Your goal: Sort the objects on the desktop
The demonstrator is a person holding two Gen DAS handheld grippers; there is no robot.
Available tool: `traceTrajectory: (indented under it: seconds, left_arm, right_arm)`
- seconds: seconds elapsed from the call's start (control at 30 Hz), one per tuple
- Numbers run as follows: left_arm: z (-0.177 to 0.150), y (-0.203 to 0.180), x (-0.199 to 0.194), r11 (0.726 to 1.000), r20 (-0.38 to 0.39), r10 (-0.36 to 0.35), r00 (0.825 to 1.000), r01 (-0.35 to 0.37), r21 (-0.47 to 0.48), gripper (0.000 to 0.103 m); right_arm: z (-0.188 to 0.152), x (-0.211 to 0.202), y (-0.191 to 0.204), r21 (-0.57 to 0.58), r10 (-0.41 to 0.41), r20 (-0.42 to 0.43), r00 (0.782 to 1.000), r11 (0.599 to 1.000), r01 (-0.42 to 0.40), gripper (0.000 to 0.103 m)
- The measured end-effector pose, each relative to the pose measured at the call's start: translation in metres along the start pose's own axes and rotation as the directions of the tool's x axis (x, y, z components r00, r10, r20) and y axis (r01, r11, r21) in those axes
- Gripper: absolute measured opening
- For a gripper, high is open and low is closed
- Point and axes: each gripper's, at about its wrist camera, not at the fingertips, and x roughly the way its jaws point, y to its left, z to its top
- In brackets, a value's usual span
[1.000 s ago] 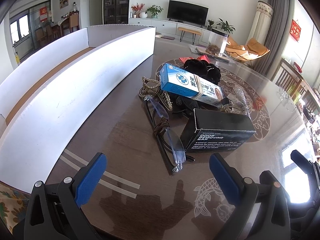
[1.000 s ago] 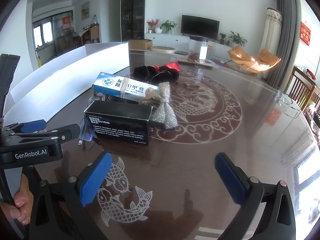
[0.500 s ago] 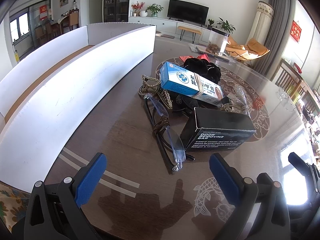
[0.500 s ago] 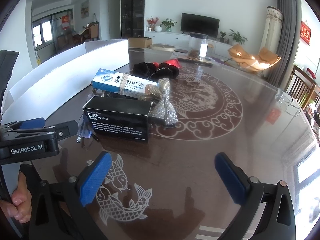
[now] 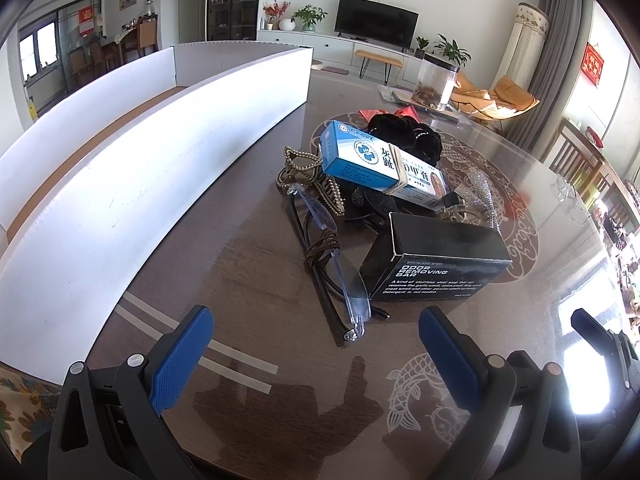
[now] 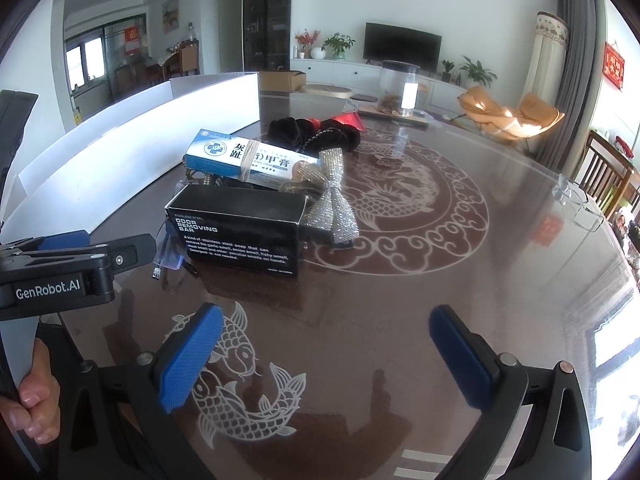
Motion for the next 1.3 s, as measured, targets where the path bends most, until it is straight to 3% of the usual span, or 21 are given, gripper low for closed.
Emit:
traceTrajectory:
  seconds: [1.3]
  left_arm:
    - [-0.001, 0.000, 0.007, 1.000, -0.062, -0.019, 0.998, 0.019, 0.000, 0.103]
  right_arm:
    - [-0.007, 0.016, 0.000, 0.004, 0.025, -0.064, 0.998, 1.000, -0.025, 0.103]
